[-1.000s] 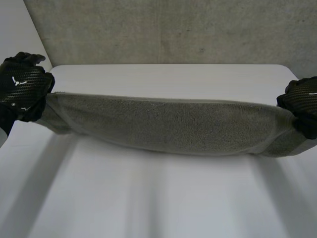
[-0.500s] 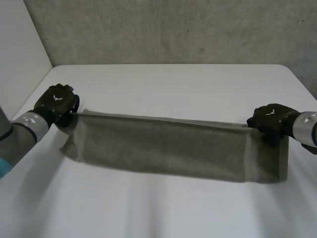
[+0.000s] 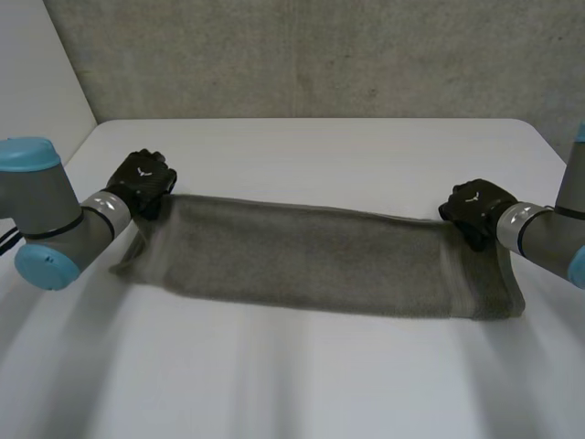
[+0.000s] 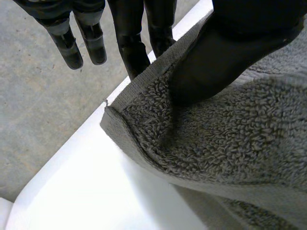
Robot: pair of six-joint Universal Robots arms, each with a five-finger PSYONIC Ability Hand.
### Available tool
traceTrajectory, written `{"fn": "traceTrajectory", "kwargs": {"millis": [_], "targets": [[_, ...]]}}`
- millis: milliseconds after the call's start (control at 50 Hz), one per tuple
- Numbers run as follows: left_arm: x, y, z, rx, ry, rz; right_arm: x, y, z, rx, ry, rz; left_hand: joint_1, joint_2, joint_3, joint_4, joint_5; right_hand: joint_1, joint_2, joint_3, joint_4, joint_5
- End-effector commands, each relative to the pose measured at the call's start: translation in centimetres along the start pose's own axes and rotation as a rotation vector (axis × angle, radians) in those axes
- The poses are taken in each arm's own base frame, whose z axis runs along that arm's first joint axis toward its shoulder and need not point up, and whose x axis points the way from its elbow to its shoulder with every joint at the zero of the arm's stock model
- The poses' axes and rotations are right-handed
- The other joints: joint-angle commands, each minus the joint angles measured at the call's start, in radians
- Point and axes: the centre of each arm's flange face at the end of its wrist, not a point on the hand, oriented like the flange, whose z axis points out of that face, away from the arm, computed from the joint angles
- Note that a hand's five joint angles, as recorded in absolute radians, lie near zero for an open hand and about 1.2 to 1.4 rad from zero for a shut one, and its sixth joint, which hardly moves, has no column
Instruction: Fold the towel.
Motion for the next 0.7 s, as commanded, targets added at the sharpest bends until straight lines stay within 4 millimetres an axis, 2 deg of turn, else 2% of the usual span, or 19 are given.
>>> {"fn": "traceTrajectory", "kwargs": {"millis": [20, 60, 80, 100, 120, 140, 160, 200, 220, 260, 280, 300, 500, 560, 580, 620, 680, 700], "targets": [[-0.3, 0.2, 0.3, -0.017, -0.037, 0.047, 0.1, -0.2, 0.5, 0.018, 0.031, -0.014, 0.091, 0.044, -0.058, -0.066, 0.059, -0.133, -0.127, -0.053, -0.076, -0.154], [-0.4, 0.1, 0.3, -0.019, -0.045, 0.053, 0.4, -0.4, 0.8, 0.032, 0.067, -0.027, 0.091, 0.044, -0.058, -0.066, 0.059, -0.449, -0.443, -0.053, -0.076, -0.47], [-0.4, 0.1, 0.3, -0.02, -0.05, 0.058, 0.4, -0.4, 0.8, 0.033, 0.067, -0.028, 0.091, 0.044, -0.058, -0.066, 0.059, -0.45, -0.444, -0.053, -0.076, -0.471], [-0.5, 0.0, 0.3, -0.02, -0.054, 0.062, 0.6, -0.4, 0.9, 0.036, 0.084, -0.03, -0.056, -0.104, -0.058, -0.066, -0.089, -0.601, -0.595, -0.053, -0.076, -0.622], [-0.5, 0.0, 0.3, -0.02, -0.054, 0.062, 0.7, -0.4, 1.0, 0.038, 0.102, -0.034, -0.058, -0.106, -0.058, -0.066, -0.091, -0.832, -0.826, -0.053, -0.076, -0.854], [-0.4, -0.1, 0.2, -0.022, -0.057, 0.066, 0.7, -0.4, 1.0, 0.039, 0.102, -0.034, -0.206, -0.254, -0.058, -0.066, -0.239, -0.834, -0.828, -0.053, -0.076, -0.856], [-0.4, -0.1, 0.2, -0.022, -0.057, 0.067, 0.9, -0.5, 1.1, 0.041, 0.12, -0.037, -0.208, -0.255, -0.058, -0.066, -0.24, -1.087, -1.081, -0.053, -0.076, -1.109], [0.1, -0.5, 0.1, -0.026, -0.062, 0.078, 1.0, -0.6, 1.1, 0.044, 0.134, -0.041, -0.614, -0.661, -0.058, -0.066, -0.646, -1.162, -1.156, -0.053, -0.076, -1.183], [0.1, -0.5, 0.1, -0.026, -0.062, 0.078, 1.1, -0.8, 1.1, 0.054, 0.149, -0.045, -0.616, -0.663, -0.058, -0.066, -0.648, -1.162, -1.156, -0.053, -0.076, -1.183], [0.0, -0.9, -0.1, -0.037, -0.087, 0.09, 1.1, -1.0, 1.2, 0.061, 0.16, -0.05, -0.954, -1.002, -0.058, -0.066, -0.987, -1.162, -1.156, -0.053, -0.076, -1.183], [0.0, -0.9, -0.1, -0.037, -0.087, 0.09, 1.2, -1.1, 1.2, 0.061, 0.177, -0.052, -0.956, -1.004, -0.058, -0.066, -0.989, -1.162, -1.156, -0.053, -0.076, -1.183], [-0.1, -0.9, -0.2, -0.041, -0.097, 0.096, 1.2, -1.1, 1.2, 0.061, 0.177, -0.052, -1.13, -1.178, -0.058, -0.066, -1.163, -1.162, -1.156, -0.053, -0.076, -1.183], [-1.1, -2.5, -0.6, -0.013, -0.138, 0.107, 1.3, -2.2, -0.7, 0.05, 0.219, -0.054, -1.124, -1.171, -0.058, -0.066, -1.156, -1.162, -1.156, -0.053, -0.076, -1.183], [-1.5, -3.3, -0.8, 0.003, -0.149, 0.11, 2.0, -3.3, -2.8, 0.077, 0.246, -0.001, -1.124, -1.171, -0.058, -0.066, -1.156, -1.162, -1.156, -0.053, -0.076, -1.183], [-1.8, -3.7, -1.0, 0.01, -0.157, 0.112, 2.0, -3.3, -2.8, 0.077, 0.246, -0.001, -1.124, -1.171, -0.058, -0.066, -1.156, -1.162, -1.156, -0.053, -0.076, -1.183], [-2.0, -4.1, -1.2, 0.019, -0.164, 0.111, 2.8, -4.3, -4.7, 0.113, 0.27, 0.066, -1.124, -1.171, -0.058, -0.066, -1.156, -1.162, -1.156, -0.053, -0.076, -1.183], [-2.3, -4.7, -1.6, 0.031, -0.168, 0.111, 2.8, -4.7, -5.6, 0.128, 0.268, 0.094, -1.124, -1.171, -0.058, -0.066, -1.156, -1.162, -1.156, -0.053, -0.076, -1.183], [-2.3, -4.8, -1.7, 0.038, -0.164, 0.115, 2.6, -5.0, -6.6, 0.143, 0.262, 0.123, -1.124, -1.171, -0.058, -0.066, -1.156, -1.162, -1.156, -0.053, -0.076, -1.183]]}}
